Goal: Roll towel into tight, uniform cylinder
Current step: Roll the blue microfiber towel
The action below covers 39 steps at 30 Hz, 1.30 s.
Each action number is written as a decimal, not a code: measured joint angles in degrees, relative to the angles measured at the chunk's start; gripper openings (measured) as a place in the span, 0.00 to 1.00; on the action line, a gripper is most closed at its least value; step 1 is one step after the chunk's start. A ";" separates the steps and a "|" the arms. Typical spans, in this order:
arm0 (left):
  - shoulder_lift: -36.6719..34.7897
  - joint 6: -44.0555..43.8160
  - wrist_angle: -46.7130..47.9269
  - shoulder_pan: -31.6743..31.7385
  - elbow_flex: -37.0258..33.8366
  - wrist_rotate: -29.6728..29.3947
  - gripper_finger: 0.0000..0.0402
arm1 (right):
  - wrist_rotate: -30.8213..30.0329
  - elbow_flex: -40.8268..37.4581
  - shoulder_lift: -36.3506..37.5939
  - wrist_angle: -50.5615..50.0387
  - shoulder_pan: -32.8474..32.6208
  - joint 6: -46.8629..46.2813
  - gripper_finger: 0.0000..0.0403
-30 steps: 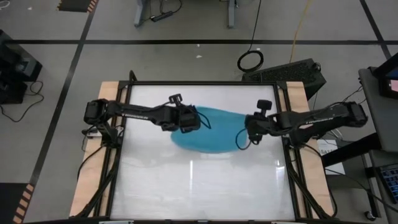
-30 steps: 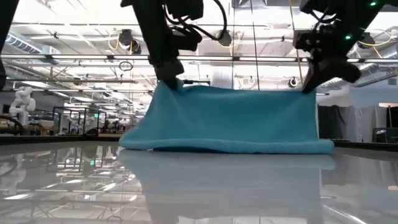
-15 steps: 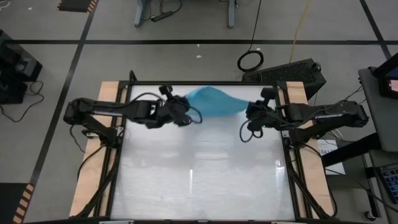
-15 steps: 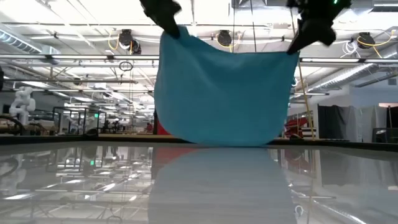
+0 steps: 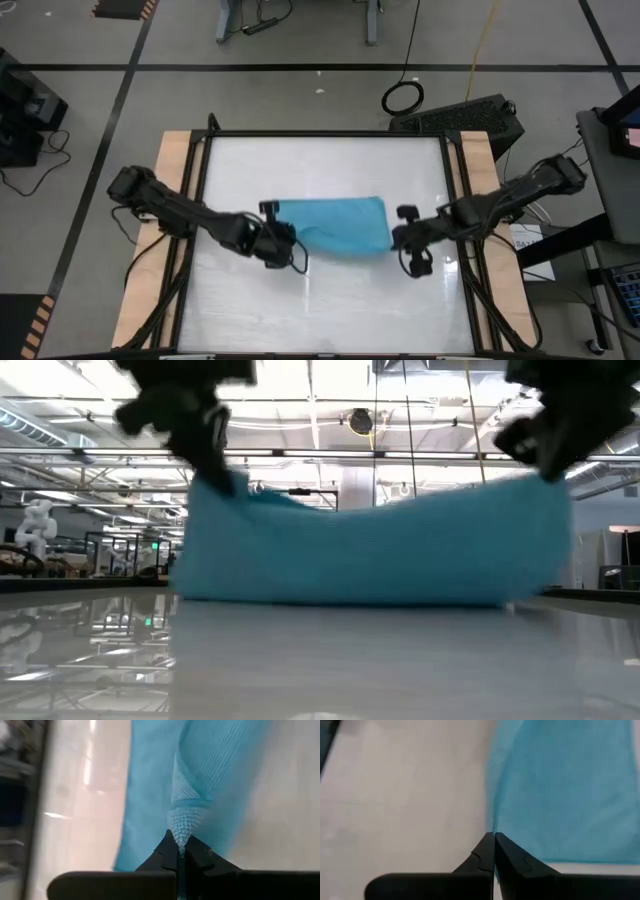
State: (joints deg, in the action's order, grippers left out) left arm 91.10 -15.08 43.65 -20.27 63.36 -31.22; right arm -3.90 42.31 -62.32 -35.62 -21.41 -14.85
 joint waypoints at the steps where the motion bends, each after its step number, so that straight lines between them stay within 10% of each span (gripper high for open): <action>1: 0.90 -1.49 -1.76 -0.68 -1.61 0.90 0.01 | 0.92 -1.98 -0.09 2.47 -0.83 -1.39 0.00; 15: 8.17 -13.13 -14.55 -11.10 -5.63 1.78 0.01 | 0.23 -11.15 -0.29 22.16 -7.07 -6.80 0.00; 39: 7.68 -38.44 -2.61 -5.47 -5.56 -16.59 0.01 | -9.71 -11.13 -0.29 19.41 18.96 6.97 0.00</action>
State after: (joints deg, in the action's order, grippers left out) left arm 98.78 -53.52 41.04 -25.74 57.80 -47.82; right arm -13.61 31.18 -62.61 -16.21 -2.44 -7.88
